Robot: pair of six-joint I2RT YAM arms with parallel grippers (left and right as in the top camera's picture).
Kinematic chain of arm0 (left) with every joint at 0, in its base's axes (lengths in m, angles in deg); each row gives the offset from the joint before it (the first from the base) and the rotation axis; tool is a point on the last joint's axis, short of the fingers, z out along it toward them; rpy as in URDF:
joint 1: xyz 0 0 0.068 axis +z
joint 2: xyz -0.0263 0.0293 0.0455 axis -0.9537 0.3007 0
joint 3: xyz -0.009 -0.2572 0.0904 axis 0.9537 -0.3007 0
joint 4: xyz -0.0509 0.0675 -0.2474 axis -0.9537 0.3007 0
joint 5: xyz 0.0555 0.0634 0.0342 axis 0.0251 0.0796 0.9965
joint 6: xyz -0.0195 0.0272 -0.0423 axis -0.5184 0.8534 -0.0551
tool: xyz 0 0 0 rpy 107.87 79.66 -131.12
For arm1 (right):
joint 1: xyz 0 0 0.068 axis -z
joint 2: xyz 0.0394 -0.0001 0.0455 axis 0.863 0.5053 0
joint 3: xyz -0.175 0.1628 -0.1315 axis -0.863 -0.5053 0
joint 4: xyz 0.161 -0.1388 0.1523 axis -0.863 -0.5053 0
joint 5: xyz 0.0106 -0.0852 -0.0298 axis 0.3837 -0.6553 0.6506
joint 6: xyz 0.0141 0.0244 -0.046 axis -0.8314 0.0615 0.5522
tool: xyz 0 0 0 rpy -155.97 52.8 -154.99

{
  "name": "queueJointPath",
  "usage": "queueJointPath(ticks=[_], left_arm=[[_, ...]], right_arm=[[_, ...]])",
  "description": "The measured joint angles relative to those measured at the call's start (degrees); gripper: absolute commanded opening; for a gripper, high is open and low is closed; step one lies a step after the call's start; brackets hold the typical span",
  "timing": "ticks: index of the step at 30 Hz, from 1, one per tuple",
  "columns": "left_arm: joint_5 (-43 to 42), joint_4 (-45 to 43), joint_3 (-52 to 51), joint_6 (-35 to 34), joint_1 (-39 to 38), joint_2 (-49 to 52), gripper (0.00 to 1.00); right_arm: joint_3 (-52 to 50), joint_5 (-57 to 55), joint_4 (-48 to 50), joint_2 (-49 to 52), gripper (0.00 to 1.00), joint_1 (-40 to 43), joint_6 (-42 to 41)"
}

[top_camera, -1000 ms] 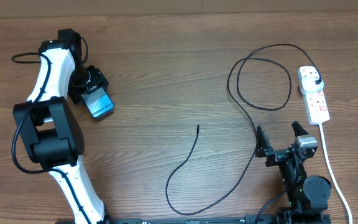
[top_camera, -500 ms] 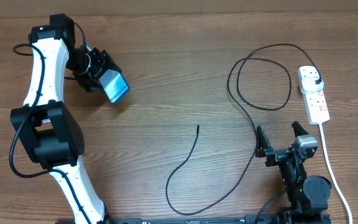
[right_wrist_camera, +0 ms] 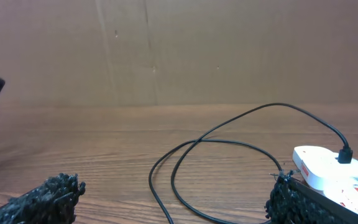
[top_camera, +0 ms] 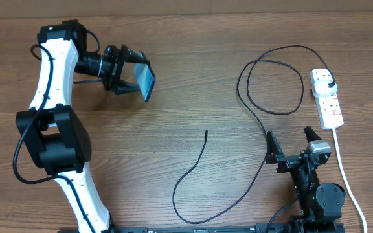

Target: Plug charger to phone and switch on socket

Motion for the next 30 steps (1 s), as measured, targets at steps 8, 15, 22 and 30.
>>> queueJointPath(ticks=[8,15,22,30], left_arm=[[-8.0,0.0,0.0,-5.2,-0.9,0.0,0.04],[-11.7,0.1,0.0,-10.4,-1.0,0.0,0.04],[-12.5,0.3,0.0,-12.7,-1.0,0.0,0.04],[-12.5,0.2,0.0,-13.2,-1.0,0.0,0.04]], right_arm=[[0.0,0.0,0.0,0.0,1.0,0.0,0.0],[0.0,0.0,0.0,0.0,1.0,0.0,0.0],[0.0,0.0,0.0,0.0,1.0,0.0,0.0],[0.0,0.0,0.0,0.0,1.0,0.0,0.0]])
